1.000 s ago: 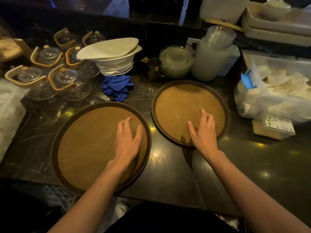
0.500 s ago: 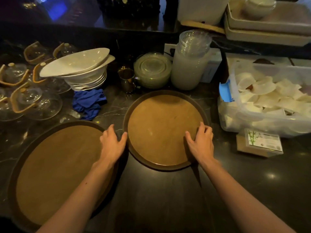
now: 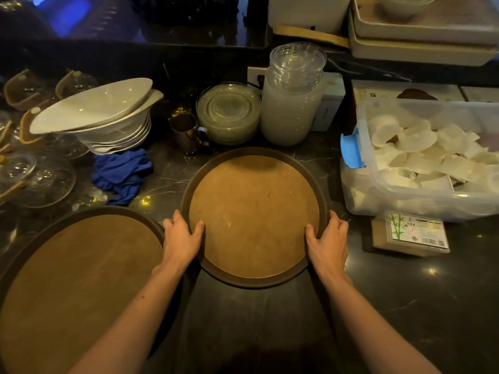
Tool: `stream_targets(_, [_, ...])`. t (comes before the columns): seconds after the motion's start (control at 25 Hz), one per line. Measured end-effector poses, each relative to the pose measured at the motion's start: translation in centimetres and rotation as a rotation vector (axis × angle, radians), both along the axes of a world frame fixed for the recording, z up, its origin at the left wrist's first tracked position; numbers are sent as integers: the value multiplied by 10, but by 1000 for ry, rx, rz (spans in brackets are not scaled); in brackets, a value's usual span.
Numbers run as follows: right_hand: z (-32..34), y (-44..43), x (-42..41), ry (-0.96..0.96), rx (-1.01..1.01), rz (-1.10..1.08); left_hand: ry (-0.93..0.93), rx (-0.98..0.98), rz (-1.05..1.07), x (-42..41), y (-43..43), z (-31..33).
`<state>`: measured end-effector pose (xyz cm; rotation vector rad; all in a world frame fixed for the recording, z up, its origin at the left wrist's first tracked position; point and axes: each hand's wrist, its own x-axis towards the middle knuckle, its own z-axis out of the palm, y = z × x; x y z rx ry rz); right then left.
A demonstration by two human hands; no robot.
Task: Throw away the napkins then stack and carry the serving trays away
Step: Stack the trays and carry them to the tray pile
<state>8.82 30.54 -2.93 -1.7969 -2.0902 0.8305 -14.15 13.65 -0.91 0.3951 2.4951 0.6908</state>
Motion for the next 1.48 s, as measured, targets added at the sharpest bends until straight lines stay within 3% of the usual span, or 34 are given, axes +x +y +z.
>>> stream_targets(0.12, [3,3,1,-13,-46,9,2,29,36,4,2,0])
stream_targets(0.4, [13,-14,15,209,-47,-62,190,197,152,19,-10,9])
stream_targets(0.72, [37,-47,36,296,35,-61,270,349,214,44,-55,34])
stream_targets(0.92, [45,-62,31,352,-25,-43,312,423,292,49,-95,42])
stream_targets(1.48, [39,-144,-55,407,-85,346,489,342,690,72,-238,41])
